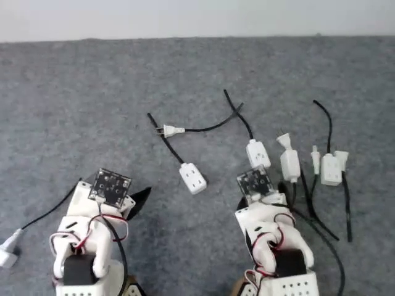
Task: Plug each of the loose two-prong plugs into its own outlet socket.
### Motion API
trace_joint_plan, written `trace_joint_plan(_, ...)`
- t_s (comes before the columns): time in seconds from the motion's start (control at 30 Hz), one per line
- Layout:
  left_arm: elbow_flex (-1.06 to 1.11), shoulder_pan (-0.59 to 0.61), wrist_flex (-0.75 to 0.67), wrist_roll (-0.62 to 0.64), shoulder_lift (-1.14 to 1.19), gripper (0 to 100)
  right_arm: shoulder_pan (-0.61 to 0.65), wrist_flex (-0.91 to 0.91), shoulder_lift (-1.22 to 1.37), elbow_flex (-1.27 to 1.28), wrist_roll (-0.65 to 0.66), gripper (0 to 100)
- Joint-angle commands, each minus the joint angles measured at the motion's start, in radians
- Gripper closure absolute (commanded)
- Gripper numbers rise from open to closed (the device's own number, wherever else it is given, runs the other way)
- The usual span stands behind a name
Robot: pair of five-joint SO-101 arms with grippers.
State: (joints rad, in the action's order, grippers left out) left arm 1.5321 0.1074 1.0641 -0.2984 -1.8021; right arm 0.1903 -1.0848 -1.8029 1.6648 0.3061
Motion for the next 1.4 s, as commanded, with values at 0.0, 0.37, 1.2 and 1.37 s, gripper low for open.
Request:
trace_joint_plan(0.0, 0.050, 0.014, -0.071, 0.014, -0.020, 61, -0.018, -0.059, -0.010, 0.018, -0.009, 68.6)
trace_joint_plan(0.37, 0.110, 0.009, -0.141, 0.041, -0.020, 61, -0.036, -0.223, -0.008, 0.018, -0.003, 68.7)
trace_joint_plan(1.2, 0.151, 0.014, -0.253, 0.149, -0.015, 66, 0.090, -0.226, -0.013, 0.020, -0.003, 68.7)
trace_joint_plan(1.37, 0.151, 0.012, -0.255, 0.149, -0.015, 66, 0.090, -0.226, -0.013, 0.020, -0.003, 68.7)
